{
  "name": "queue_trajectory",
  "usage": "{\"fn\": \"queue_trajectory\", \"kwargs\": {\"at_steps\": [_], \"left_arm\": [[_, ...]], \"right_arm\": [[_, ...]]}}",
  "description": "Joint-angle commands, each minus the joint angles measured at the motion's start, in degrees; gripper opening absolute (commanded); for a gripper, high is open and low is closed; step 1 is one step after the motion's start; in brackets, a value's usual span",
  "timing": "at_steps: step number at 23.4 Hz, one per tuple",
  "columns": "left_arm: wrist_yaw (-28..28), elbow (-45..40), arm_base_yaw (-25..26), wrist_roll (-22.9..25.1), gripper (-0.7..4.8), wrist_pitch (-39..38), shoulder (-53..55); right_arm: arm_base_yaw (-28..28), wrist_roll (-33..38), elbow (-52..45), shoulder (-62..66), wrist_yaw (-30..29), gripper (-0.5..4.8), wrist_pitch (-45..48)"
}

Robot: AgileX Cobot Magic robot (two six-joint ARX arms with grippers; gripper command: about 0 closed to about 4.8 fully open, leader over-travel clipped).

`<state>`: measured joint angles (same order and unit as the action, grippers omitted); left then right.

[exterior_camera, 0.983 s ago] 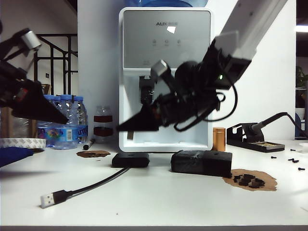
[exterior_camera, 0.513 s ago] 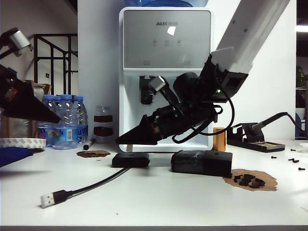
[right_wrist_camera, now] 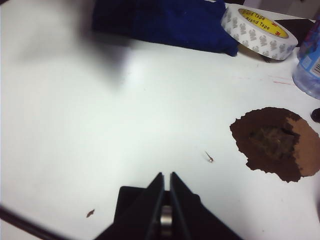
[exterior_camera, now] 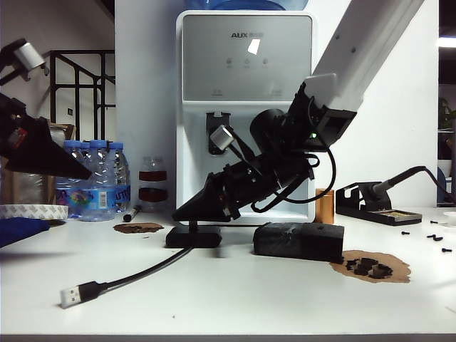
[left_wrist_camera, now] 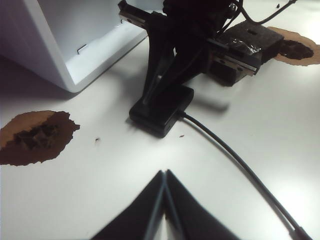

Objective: Take the USB flash drive out of the black sponge and insert it into the slot on top of the black USB adpator box.

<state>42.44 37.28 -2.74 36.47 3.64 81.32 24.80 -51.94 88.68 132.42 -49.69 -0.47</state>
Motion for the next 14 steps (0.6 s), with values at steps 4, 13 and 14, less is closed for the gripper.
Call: {"fn": "queue_trajectory", "kwargs": {"at_steps": [4,13,14], "left_arm": [[0.44,0.17,0.0,0.22,-0.04,0.68,-0.26],[0.48,0.17,-0.02,0.2,-0.04,0.68,-0.26],[0.5,0.17,-0.02,0.2,-0.04,0.68,-0.26]], "right_arm": [[0.09,-0.22,0.5,0.15,1.51,-0.03,-6.86],[0.09,-0.24,3.15,-0.46,-3.76,-0.03,-14.01],[0.2,0.2,3.15,-0.63,-5.86,-0.04,-14.03]]}}
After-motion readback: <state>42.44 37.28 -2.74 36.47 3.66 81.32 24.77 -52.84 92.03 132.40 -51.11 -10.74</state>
